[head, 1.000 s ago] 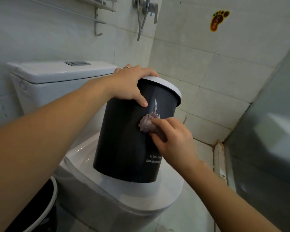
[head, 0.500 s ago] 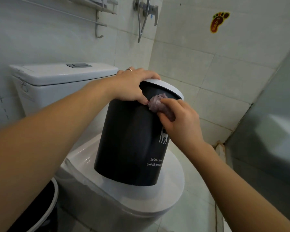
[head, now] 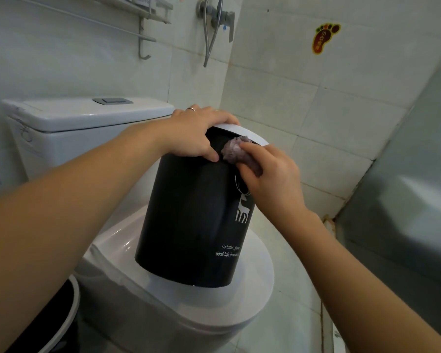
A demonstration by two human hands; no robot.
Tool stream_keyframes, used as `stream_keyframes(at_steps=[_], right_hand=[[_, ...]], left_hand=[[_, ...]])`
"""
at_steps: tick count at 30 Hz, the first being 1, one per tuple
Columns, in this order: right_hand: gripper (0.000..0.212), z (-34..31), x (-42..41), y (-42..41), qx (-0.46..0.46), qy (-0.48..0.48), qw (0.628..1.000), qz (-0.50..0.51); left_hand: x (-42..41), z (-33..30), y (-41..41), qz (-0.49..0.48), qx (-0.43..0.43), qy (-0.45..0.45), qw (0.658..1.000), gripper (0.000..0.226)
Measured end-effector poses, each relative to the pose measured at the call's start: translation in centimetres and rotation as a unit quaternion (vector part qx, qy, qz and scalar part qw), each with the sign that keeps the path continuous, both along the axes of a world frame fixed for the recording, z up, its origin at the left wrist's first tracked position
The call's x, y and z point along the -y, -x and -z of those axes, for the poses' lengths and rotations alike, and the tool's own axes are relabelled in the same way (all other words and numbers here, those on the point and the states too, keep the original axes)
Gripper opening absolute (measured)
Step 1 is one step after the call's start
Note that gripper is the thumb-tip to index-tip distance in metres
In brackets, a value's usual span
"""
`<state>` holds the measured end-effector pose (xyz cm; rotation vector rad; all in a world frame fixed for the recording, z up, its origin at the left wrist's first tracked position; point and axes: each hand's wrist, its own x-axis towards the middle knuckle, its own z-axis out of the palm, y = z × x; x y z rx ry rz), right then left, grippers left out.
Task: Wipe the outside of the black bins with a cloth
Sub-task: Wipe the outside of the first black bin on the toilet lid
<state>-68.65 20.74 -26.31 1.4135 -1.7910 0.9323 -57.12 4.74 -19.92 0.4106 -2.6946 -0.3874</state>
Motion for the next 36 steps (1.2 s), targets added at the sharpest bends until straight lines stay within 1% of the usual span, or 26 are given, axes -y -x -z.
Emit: stream_keyframes(at_steps=[5, 10, 14, 17, 21, 24, 28, 31, 33, 36], right_hand=[[0.03, 0.3, -0.1, -0.6, -0.042, -0.026, 0.998, -0.026], [0.028, -0.1, -0.9, 1.0, -0.027, -0.014, 0.999, 0.018], [0.024, -0.3, -0.8, 0.9, -0.02, -0.012, 0.999, 0.023], [0.027, 0.2, -0.7, 0.1, -0.024, -0.025, 0.999, -0.003], [0.027, 2.6, -2.1, -0.6, -0.069, -0.064, 0.993, -0.07], [0.028, 2.7, -2.5, -0.5, -0.087, -0.076, 0.989, -0.088], [0.032, 0.3, -0.8, 0.6, -0.023, -0.019, 0.999, -0.027], [0.031, -0.4, -0.1, 0.9, 0.001, -0.015, 1.0, -0.013], [0.031, 0.4, -0.6, 0.3, -0.011, -0.029, 0.999, -0.029], [0.029, 3.3, -2.1, -1.1, -0.058, -0.062, 0.993, -0.076]], left_hand=[[0.2, 0.0, -0.2, 0.018, 0.007, -0.008, 1.0, 0.066], [0.2, -0.1, -0.6, 0.012, 0.007, -0.021, 1.0, 0.069], [0.0, -0.1, -0.5, 0.012, 0.002, -0.024, 1.0, 0.07], [0.3, 0.0, -0.5, 0.014, 0.003, -0.029, 0.999, 0.071], [0.9, 0.0, -0.8, 0.006, 0.002, -0.043, 0.999, 0.071], [0.9, 0.1, -0.9, 0.008, -0.003, -0.052, 0.999, 0.071], [0.6, 0.1, -0.5, 0.009, -0.001, -0.039, 0.999, 0.07], [0.6, 0.0, -0.5, 0.007, 0.0, -0.036, 0.999, 0.069], [0.6, 0.0, -0.6, 0.006, -0.003, -0.042, 0.999, 0.068], [0.7, 0.1, -0.8, -0.001, -0.009, -0.055, 0.998, 0.068]])
